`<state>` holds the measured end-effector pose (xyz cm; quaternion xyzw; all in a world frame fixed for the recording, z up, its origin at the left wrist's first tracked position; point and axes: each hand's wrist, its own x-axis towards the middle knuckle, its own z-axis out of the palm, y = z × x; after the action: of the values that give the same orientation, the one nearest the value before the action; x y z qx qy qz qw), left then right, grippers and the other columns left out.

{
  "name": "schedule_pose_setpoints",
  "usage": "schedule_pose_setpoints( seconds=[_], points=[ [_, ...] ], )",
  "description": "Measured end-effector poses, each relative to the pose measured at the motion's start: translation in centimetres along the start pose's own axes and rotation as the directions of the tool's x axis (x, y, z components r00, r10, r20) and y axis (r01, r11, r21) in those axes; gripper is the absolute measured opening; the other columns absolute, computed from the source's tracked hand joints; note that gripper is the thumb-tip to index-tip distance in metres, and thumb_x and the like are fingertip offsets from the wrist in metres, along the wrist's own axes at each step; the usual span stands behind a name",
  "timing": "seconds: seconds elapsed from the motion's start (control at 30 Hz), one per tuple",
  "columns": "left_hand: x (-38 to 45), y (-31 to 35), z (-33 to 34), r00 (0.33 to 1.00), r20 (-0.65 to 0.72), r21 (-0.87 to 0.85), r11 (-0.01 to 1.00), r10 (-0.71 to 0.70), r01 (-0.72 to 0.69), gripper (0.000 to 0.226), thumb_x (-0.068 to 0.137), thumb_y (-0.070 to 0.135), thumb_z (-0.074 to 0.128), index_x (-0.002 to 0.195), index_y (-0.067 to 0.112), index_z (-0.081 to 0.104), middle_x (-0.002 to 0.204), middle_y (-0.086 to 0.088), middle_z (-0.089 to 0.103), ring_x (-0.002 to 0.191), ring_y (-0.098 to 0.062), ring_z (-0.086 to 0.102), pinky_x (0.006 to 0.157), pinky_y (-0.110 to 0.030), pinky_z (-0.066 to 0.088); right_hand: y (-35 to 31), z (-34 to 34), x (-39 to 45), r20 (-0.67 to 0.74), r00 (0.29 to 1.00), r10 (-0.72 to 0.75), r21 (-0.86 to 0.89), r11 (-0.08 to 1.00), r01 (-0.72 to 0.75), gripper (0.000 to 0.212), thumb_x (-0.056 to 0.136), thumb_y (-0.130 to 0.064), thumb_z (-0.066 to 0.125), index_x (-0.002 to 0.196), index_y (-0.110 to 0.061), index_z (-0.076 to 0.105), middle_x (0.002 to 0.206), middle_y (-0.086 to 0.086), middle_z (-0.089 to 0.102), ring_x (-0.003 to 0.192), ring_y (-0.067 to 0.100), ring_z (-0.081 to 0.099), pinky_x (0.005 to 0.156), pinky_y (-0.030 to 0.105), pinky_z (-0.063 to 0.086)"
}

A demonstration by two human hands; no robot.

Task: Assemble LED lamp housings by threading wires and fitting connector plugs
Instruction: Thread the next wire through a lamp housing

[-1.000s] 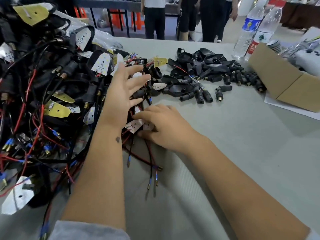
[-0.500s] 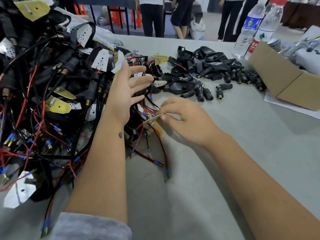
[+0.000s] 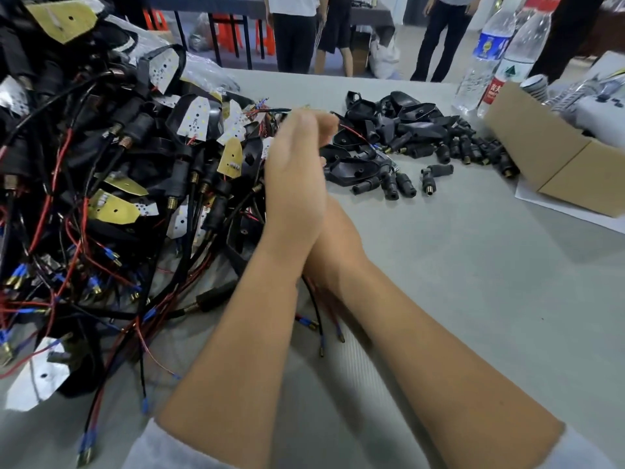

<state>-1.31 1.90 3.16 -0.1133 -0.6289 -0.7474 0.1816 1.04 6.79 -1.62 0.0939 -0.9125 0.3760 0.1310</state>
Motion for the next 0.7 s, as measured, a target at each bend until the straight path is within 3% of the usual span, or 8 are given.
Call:
schedule_pose_setpoints(
  seconds=[0.07,0.17,0.27,0.33,0.47,0.53,0.6,0.7],
  points=[
    [-0.6,-0.6,0.4,0.996,0.067,0.014,0.998,0.053,-0.054,0.032,0.1,0.011,0.036,0.084,0.02,0.063,0.09,0.008,0.064,0.09,-0.002,0.059,0.087,-0.027,0.05,0.4,-0.5,0.1,-0.049,0.998,0.038,-0.097,0.994,-0.042,0.007,0.087,-0.013,0.059,0.095,-0.014,0.059,0.095,0.009,0.065,0.091,0.031,0.062,0.07,0.042,0.05],
    [-1.0,-1.5,0.8,0.999,0.036,-0.064,0.998,-0.024,0.027,0.034,0.101,0.012,0.035,0.087,0.021,0.064,0.096,0.008,0.065,0.098,-0.003,0.059,0.097,-0.032,0.047,1.8,-1.8,0.7,-0.105,0.987,0.125,-0.248,0.957,-0.148,0.006,0.087,-0.017,0.052,0.085,-0.015,0.057,0.084,0.001,0.061,0.079,0.026,0.055,0.06,0.036,0.039],
    [-1.6,-2.5,1.7,0.973,0.001,-0.208,0.951,-0.233,0.228,0.034,0.103,0.016,0.033,0.09,0.025,0.063,0.102,0.009,0.064,0.103,-0.003,0.057,0.1,-0.031,0.039,3.5,-3.0,1.1,-0.188,0.937,0.293,0.055,0.956,-0.288,0.011,0.088,-0.013,0.06,0.079,-0.013,0.065,0.076,0.002,0.065,0.074,0.02,0.056,0.066,0.029,0.043],
    [-1.6,-3.1,1.8,0.949,-0.011,-0.245,0.921,-0.315,0.303,0.032,0.103,0.017,0.034,0.09,0.024,0.062,0.105,0.006,0.063,0.104,-0.005,0.056,0.098,-0.03,0.04,4.3,-4.0,1.3,-0.199,0.89,0.409,0.323,0.885,-0.335,0.012,0.085,-0.013,0.065,0.073,-0.016,0.067,0.07,0.0,0.064,0.066,0.013,0.054,0.062,0.025,0.042],
    [0.1,-3.7,0.4,0.918,-0.236,-0.195,0.941,-0.318,0.276,0.024,0.096,0.005,0.04,0.095,0.019,0.06,0.105,0.004,0.061,0.093,-0.004,0.055,0.089,-0.022,0.039,6.0,-6.5,0.6,-0.195,0.824,0.532,0.655,0.696,-0.294,0.023,0.079,-0.004,0.066,0.06,-0.018,0.065,0.058,-0.006,0.059,0.05,0.009,0.049,0.052,0.02,0.042],
    [0.4,-4.0,0.0,0.925,-0.325,-0.053,0.981,-0.195,0.188,0.024,0.092,0.001,0.042,0.097,0.019,0.056,0.107,0.004,0.054,0.098,-0.007,0.053,0.09,-0.021,0.038,6.5,-7.7,0.1,-0.206,0.819,0.535,0.746,0.628,-0.222,0.025,0.075,-0.002,0.065,0.055,-0.017,0.064,0.056,-0.001,0.057,0.048,0.01,0.046,0.051,0.021,0.041],
    [0.2,-4.5,0.0,0.964,-0.267,0.265,0.962,0.005,0.069,0.029,0.086,-0.003,0.044,0.101,0.018,0.058,0.114,0.005,0.05,0.116,-0.016,0.047,0.102,-0.026,0.033,6.6,-8.6,-0.2,-0.221,0.806,0.55,0.85,0.513,-0.117,0.024,0.069,-0.002,0.06,0.051,-0.017,0.058,0.054,0.002,0.051,0.046,0.011,0.043,0.051,0.022,0.037],
    [-0.3,-5.2,0.4,0.979,0.12,0.553,0.807,0.166,-0.205,0.046,0.084,-0.009,0.044,0.123,0.01,0.058,0.136,-0.005,0.049,0.132,-0.023,0.037,0.113,-0.034,0.025,6.7,-9.6,-0.3,-0.17,0.802,0.573,0.968,0.249,0.028,0.017,0.071,-0.001,0.052,0.058,-0.012,0.047,0.061,0.004,0.044,0.051,0.013,0.036,0.049,0.021,0.032]
  ],
)
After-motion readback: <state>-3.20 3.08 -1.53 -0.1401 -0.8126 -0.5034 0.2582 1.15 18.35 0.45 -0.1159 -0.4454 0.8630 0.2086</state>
